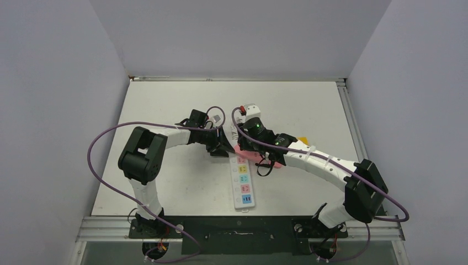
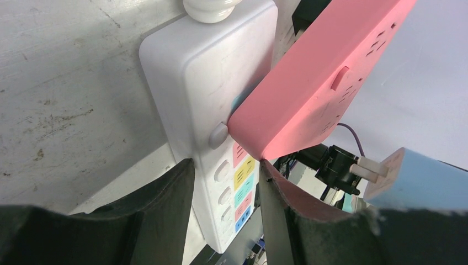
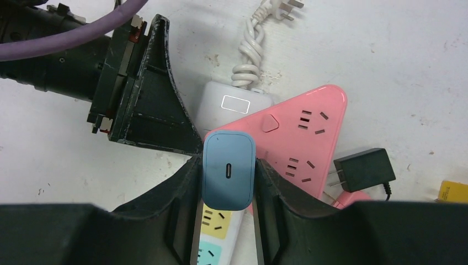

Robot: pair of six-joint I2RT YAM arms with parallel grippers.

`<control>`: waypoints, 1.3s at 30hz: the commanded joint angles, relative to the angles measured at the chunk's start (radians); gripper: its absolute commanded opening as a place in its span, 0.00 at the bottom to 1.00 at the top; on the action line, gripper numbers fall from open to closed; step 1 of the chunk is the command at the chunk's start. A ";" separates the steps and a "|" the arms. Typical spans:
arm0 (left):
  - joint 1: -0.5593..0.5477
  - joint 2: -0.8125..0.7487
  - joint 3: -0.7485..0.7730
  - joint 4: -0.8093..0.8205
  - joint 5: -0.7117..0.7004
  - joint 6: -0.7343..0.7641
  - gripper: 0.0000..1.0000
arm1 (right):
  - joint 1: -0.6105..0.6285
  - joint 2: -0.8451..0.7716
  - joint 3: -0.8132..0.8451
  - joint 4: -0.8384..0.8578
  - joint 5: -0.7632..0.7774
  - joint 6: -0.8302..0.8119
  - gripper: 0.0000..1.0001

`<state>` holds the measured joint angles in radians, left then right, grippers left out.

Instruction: Pull the plug off the socket

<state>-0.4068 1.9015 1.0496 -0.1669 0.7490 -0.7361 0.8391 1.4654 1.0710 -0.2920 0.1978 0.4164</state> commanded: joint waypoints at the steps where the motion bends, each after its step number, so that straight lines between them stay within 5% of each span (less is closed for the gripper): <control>1: -0.021 0.087 -0.043 -0.086 -0.287 0.073 0.41 | 0.002 -0.036 -0.005 0.046 -0.018 0.020 0.05; 7: -0.021 0.080 -0.038 -0.087 -0.284 0.075 0.42 | 0.002 -0.084 -0.019 0.041 0.051 0.024 0.05; 18: -0.020 -0.124 0.009 -0.061 -0.268 0.173 0.80 | -0.143 -0.217 -0.056 -0.077 0.147 0.028 0.06; 27: 0.003 -0.360 -0.033 0.017 -0.305 0.211 0.84 | -0.421 -0.267 -0.194 -0.107 -0.093 0.012 0.06; 39: -0.006 -0.460 -0.032 -0.058 -0.447 0.260 0.85 | -0.438 -0.149 -0.223 -0.148 -0.049 -0.007 0.09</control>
<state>-0.4099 1.4902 1.0195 -0.2073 0.3595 -0.5102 0.3988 1.2839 0.8444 -0.4377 0.1043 0.4229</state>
